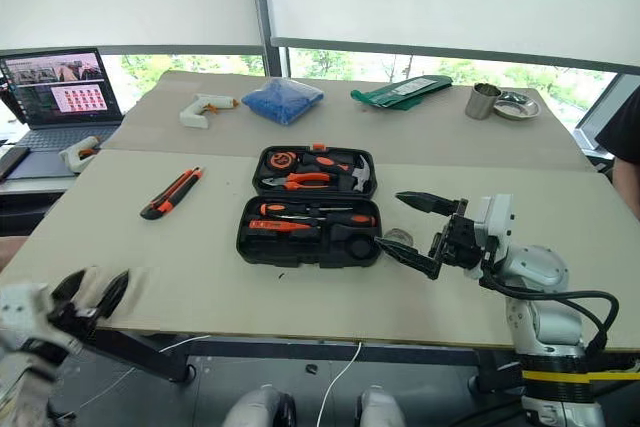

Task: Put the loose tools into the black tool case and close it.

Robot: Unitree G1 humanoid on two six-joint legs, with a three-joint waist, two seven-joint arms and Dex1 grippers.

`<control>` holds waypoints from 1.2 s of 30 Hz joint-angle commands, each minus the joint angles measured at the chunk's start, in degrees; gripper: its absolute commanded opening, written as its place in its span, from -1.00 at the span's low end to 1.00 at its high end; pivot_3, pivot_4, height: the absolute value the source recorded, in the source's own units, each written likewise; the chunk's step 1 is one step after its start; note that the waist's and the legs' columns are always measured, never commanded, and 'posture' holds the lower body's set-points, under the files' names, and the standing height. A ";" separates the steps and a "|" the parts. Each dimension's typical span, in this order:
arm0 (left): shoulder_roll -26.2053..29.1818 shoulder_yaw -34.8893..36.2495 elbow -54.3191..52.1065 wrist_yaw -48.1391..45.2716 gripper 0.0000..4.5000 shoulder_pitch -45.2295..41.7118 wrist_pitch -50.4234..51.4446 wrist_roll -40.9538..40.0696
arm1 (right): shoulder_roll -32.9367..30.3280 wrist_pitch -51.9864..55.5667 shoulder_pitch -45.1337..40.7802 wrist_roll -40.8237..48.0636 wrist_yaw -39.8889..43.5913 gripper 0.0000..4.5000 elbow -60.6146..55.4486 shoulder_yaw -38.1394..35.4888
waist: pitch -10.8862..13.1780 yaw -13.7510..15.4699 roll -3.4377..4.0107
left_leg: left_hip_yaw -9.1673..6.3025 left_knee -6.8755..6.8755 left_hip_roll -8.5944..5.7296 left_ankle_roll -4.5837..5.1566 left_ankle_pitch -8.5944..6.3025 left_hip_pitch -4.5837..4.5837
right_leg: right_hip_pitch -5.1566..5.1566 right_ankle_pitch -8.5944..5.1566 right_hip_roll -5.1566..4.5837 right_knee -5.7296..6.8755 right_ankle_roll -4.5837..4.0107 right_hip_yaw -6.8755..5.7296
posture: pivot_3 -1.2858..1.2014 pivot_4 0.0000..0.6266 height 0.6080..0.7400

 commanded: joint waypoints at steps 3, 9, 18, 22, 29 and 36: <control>0.65 0.16 -4.44 2.38 0.99 -1.90 1.80 -2.67 | 2.76 -1.73 0.45 1.56 -0.93 1.00 -4.94 1.07 | 0.00 0.67 0.00 | 0.01 0.01 0.00 -0.02 -0.01 -0.08 | -0.09 0.02 -0.02 0.01 -0.02 -0.04 | 0.03 -0.52 0.98; 7.82 -5.20 -3.68 4.09 0.99 -13.98 12.32 -2.83 | 2.27 -0.82 0.76 0.24 -1.69 1.00 -5.46 1.98 | -0.01 0.75 -0.02 | 0.05 0.01 -0.01 -0.03 0.00 -0.12 | -0.13 0.08 0.01 0.05 -0.08 -0.04 | 0.03 -0.52 0.98; 18.09 -22.40 25.90 1.50 0.99 -46.07 21.18 9.12 | 1.37 -0.55 0.27 -1.00 -2.28 1.00 -4.58 3.55 | 0.00 0.36 -0.03 | 0.11 -0.02 -0.07 0.37 0.32 -0.08 | 0.15 0.22 0.30 0.08 0.31 -0.03 | 0.03 -0.52 0.98; 17.35 -26.06 43.85 -0.64 0.99 -59.00 16.21 13.40 | 1.36 -0.72 0.15 -1.34 -2.73 1.00 -4.45 4.22 | 0.03 0.06 -0.08 | 0.14 -0.03 -0.08 0.41 0.34 -0.12 | 0.13 0.24 0.33 0.04 0.29 -0.03 | 0.03 -0.52 0.98; 14.73 -30.20 64.57 -2.55 0.99 -71.02 12.46 19.69 | 1.36 -0.74 1.15 -1.61 -3.88 1.00 -5.93 4.75 | 0.04 0.05 -0.10 | 0.17 -0.01 -0.13 0.47 0.28 -0.29 | 0.05 0.38 0.30 0.05 0.06 -0.06 | 0.03 -0.52 0.98; 14.26 -30.18 70.29 -3.36 0.28 -72.96 11.34 21.82 | 0.85 -0.51 2.66 -1.23 -4.81 1.00 -7.64 4.29 | 0.04 -0.09 -0.11 | 0.16 0.03 -0.13 0.46 0.30 -0.38 | -0.08 0.37 0.28 0.16 0.08 -0.04 | 0.03 -0.52 0.98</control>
